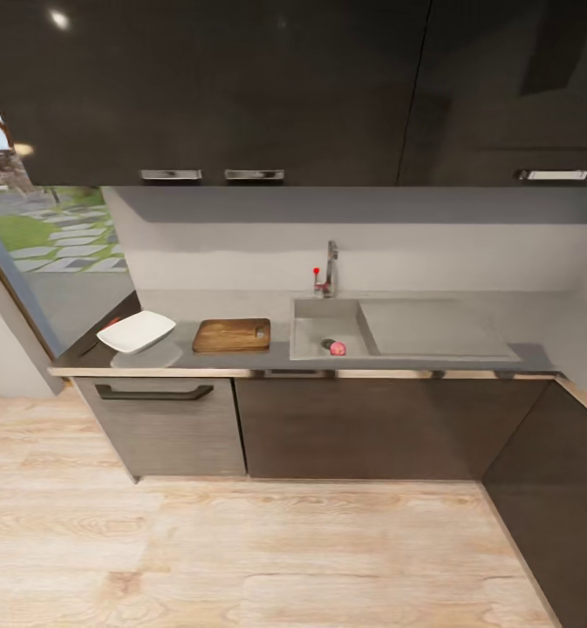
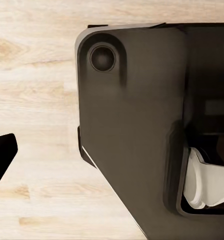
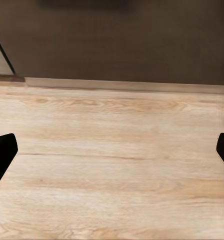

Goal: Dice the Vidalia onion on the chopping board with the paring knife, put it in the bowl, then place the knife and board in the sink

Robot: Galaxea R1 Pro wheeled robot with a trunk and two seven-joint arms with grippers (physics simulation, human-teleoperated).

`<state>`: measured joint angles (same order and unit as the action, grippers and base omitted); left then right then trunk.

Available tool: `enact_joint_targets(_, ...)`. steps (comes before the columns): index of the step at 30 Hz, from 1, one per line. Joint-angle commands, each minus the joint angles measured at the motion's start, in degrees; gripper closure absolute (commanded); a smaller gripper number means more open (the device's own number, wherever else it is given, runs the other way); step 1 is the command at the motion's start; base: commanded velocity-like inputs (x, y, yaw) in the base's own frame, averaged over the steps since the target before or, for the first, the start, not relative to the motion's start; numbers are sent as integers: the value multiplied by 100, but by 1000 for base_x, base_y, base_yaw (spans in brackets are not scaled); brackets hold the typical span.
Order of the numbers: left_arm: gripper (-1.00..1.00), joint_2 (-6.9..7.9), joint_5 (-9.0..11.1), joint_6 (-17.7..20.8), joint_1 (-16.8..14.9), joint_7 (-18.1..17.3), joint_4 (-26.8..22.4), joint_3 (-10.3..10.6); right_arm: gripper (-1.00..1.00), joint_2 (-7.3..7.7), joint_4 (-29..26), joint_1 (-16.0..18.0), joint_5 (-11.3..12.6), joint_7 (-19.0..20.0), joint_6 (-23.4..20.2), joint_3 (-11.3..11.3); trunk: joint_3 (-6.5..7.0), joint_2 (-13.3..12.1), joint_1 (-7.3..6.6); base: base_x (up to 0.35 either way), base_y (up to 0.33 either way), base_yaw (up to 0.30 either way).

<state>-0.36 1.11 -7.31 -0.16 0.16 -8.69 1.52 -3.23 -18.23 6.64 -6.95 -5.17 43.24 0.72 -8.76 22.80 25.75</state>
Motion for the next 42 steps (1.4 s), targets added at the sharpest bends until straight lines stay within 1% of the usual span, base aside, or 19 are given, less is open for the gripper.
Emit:
enact_joint_targets(1, -100, 1, 12, -16, -2, 2, -1, 15, -100, -3, 4, 4, -61, -54, 9, 7, -11, 12, 3, 0, -308, 1)
enact_joint_targets(26, -100, 1, 12, -21, -2, -4, -10, 15, -100, -3, 13, 4, -61, -37, 9, 7, -11, 12, 3, 0, -307, 0)
enact_joint_targets(32, -100, 3, 12, -25, -2, -3, -101, 9, -100, 1, 13, 4, -61, -37, 9, 7, -11, 12, 3, 0, -102, 0)
enact_joint_targets(33, -100, 5, 10, -20, -2, 2, -187, 8, -100, 1, 13, 4, -61, -37, 9, 7, -11, 12, 3, 0, -21, 0)
enact_joint_targets(34, -100, 14, 5, 5, -2, 13, -618, 7, -100, 4, 13, 4, -61, -37, 9, 7, -11, 12, 3, 0, -7, 0)
enact_joint_targets(37, -100, 15, 4, 66, -2, 17, -1082, 7, -100, 4, 13, 4, -61, -37, 9, 7, -11, 12, 3, 0, -4, 0)
enact_joint_targets(38, -100, 11, 4, 146, -2, 18, -1328, 7, -100, 5, 13, 4, -61, -37, 9, 7, -11, 12, 3, 0, -2, 0)
enact_joint_targets(39, -100, 9, 3, 206, -2, 18, -1459, 7, -100, 5, 13, 4, -61, -37, 9, 7, -11, 12, 3, 0, -1, 0)
enact_joint_targets(41, -100, 0, 3, 591, -2, 19, -2078, 7, -100, 6, 10, 4, -61, -37, 9, 7, -11, 12, 3, 0, 0, 0)
enact_joint_targets(42, -100, -1, 3, 724, -2, 19, -2258, 8, -100, 6, 10, 4, -61, -37, 9, 7, -11, 12, 3, 0, 0, 0)
